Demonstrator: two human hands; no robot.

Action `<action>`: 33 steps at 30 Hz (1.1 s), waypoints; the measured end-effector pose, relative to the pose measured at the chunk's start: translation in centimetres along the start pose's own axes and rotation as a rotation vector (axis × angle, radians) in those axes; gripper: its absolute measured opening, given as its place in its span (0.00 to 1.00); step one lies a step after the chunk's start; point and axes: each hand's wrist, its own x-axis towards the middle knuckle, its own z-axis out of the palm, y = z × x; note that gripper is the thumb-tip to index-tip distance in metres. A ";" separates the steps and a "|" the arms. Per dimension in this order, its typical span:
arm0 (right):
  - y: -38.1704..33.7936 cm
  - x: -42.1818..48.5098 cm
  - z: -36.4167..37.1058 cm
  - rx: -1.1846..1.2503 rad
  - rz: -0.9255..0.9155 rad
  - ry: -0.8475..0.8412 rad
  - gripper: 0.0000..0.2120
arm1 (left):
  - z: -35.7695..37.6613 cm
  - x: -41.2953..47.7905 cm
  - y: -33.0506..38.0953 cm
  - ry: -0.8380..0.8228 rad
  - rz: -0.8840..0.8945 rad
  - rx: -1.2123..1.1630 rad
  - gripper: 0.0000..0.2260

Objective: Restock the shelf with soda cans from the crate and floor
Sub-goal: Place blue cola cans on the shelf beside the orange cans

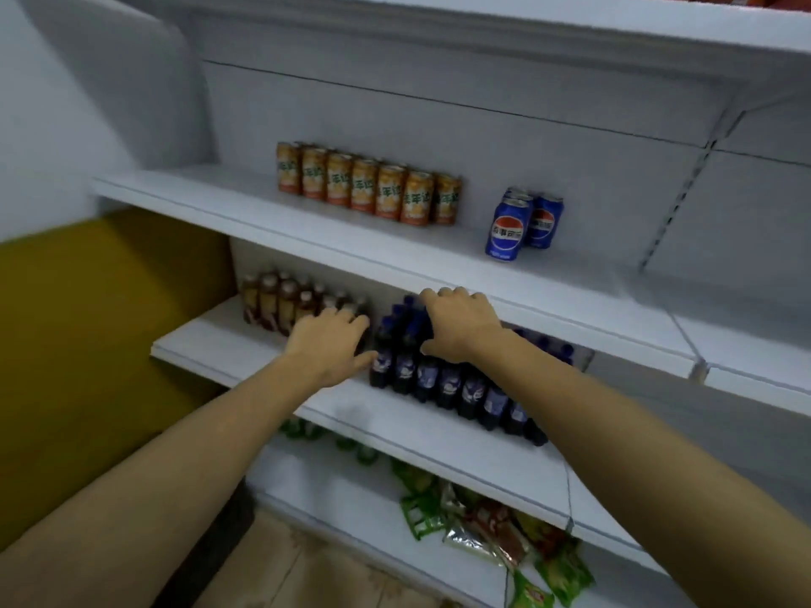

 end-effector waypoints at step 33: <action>-53.6 18.6 27.2 0.377 -0.423 -0.861 0.28 | 30.2 -32.2 -40.7 -0.765 -0.875 -0.580 0.26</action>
